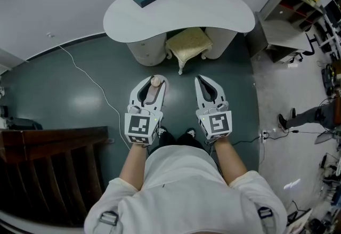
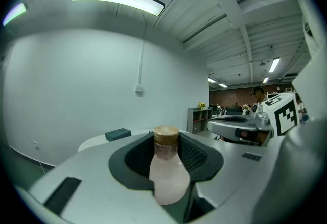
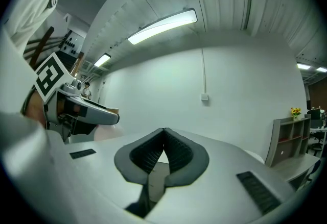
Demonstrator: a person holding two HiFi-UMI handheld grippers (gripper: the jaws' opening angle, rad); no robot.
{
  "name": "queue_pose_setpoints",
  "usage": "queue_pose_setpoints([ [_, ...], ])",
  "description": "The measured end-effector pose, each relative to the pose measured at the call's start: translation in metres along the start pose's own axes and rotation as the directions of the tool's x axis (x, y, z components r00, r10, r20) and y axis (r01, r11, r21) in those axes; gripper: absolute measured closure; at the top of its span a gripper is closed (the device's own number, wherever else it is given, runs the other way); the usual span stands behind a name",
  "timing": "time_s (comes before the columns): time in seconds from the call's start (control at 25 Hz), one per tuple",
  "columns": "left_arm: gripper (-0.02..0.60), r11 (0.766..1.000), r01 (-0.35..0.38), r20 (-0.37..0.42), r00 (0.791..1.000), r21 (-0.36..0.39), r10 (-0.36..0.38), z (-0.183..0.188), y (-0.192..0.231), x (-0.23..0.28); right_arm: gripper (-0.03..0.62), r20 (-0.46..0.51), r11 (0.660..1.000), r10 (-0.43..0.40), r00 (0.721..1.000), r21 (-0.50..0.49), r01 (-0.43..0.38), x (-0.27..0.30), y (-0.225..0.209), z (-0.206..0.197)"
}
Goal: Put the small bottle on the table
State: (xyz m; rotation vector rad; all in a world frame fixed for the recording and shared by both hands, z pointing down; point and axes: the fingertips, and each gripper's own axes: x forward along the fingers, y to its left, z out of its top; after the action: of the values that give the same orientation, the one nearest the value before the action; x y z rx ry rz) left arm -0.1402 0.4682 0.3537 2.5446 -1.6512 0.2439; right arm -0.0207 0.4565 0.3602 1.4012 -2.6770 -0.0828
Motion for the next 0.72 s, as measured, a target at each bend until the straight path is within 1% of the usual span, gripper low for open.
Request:
queue_pose_setpoints([
  [0.16, 0.43, 1.0, -0.011, 0.001, 1.0, -0.003, 0.011, -0.003, 0.008, -0.008, 0.595, -0.002, 1.0, 0.002, 1.0, 0.011, -0.002, 0.005, 0.009, 0.001],
  [0.36, 0.43, 1.0, -0.016, -0.004, 1.0, -0.011, 0.016, -0.005, 0.021, -0.013, 0.595, -0.01, 1.0, 0.022, 1.0, 0.0, -0.022, 0.016, 0.021, 0.003],
  [0.56, 0.43, 1.0, 0.001, -0.003, 1.0, -0.016, -0.001, -0.009, 0.034, -0.014, 0.595, -0.023, 1.0, 0.005, 1.0, 0.01, -0.004, 0.026, 0.03, 0.002],
  [0.72, 0.43, 0.999, 0.024, 0.004, 1.0, -0.024, -0.024, -0.012, 0.048, -0.014, 0.595, -0.037, 1.0, -0.006, 0.999, -0.002, 0.006, 0.037, 0.038, -0.002],
])
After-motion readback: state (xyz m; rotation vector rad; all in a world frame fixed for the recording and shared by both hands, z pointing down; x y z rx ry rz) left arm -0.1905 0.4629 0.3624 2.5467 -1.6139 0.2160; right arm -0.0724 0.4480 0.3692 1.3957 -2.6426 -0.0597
